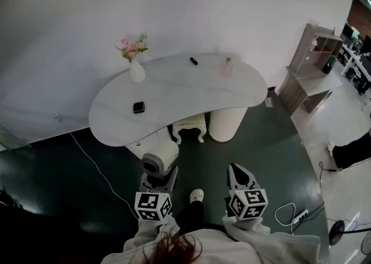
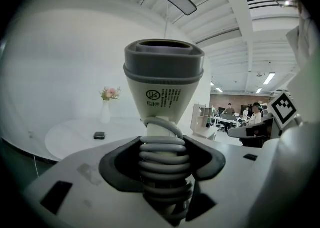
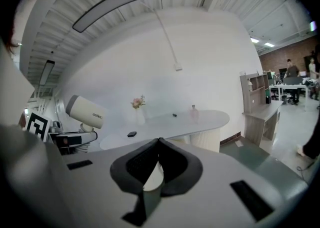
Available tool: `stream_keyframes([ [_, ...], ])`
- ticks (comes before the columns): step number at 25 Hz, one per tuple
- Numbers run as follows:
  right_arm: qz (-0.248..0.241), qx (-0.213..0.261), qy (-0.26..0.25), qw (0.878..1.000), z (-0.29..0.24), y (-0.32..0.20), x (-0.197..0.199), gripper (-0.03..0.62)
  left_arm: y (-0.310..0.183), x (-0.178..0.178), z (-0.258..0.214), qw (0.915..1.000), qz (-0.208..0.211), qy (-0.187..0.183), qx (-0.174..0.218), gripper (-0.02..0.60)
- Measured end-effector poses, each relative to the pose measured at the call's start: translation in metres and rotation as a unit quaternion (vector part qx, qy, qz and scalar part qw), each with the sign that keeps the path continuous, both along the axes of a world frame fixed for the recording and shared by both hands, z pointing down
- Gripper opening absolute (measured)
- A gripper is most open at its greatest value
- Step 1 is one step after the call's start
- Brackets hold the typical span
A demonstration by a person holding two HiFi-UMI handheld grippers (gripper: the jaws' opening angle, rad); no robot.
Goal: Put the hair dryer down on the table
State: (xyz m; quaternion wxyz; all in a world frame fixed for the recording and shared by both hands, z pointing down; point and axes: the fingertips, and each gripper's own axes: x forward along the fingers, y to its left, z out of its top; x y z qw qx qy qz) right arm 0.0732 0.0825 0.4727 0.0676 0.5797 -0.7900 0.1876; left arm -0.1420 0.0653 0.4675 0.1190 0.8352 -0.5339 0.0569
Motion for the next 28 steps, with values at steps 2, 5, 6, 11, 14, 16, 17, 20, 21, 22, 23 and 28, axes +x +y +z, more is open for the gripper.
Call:
stream_keyframes([
  [2,0.008,0.000,-0.001,1.000,0.000,-0.018,0.002,0.049,-0.020,0.000,0.000,1.0000,0.005,0.000,0.000,0.241],
  [5,0.020,0.002,-0.003,1.000,0.000,-0.042,0.006,0.049,-0.046,0.002,0.001,0.9999,0.013,0.003,0.000,0.241],
  [6,0.023,0.002,-0.003,1.000,-0.001,-0.049,0.007,0.049,-0.054,0.003,0.001,0.9999,0.015,0.003,0.000,0.241],
  [11,0.031,0.006,-0.004,0.999,-0.001,-0.082,0.007,0.049,-0.091,0.004,0.001,0.9997,0.026,0.000,0.004,0.241],
  [14,0.031,0.009,-0.002,0.999,-0.001,-0.101,0.006,0.049,-0.110,0.004,0.004,0.9996,0.029,0.002,0.005,0.241],
  [16,0.031,0.009,-0.001,0.999,0.000,-0.110,0.005,0.049,-0.119,0.004,0.007,0.9995,0.030,0.004,0.004,0.241],
  [17,0.032,0.010,0.000,0.999,0.000,-0.114,0.005,0.049,-0.123,0.004,0.008,0.9995,0.031,0.005,0.004,0.241],
  [20,0.030,0.009,0.002,0.999,0.002,-0.126,0.000,0.049,-0.134,0.002,0.010,0.9994,0.034,0.005,0.004,0.241],
  [21,0.029,0.008,0.003,1.000,0.003,-0.129,-0.002,0.049,-0.137,0.000,0.011,0.9994,0.034,0.006,0.003,0.241],
  [22,0.028,0.007,0.004,1.000,0.004,-0.131,-0.003,0.049,-0.139,-0.001,0.013,0.9994,0.034,0.008,0.001,0.241],
  [23,0.028,0.004,0.004,1.000,0.006,-0.132,-0.005,0.049,-0.141,-0.002,0.014,0.9994,0.034,0.009,-0.001,0.241],
  [28,0.036,-0.011,0.005,0.999,0.015,-0.129,-0.005,0.049,-0.139,-0.006,0.027,0.9991,0.035,0.011,-0.019,0.241],
])
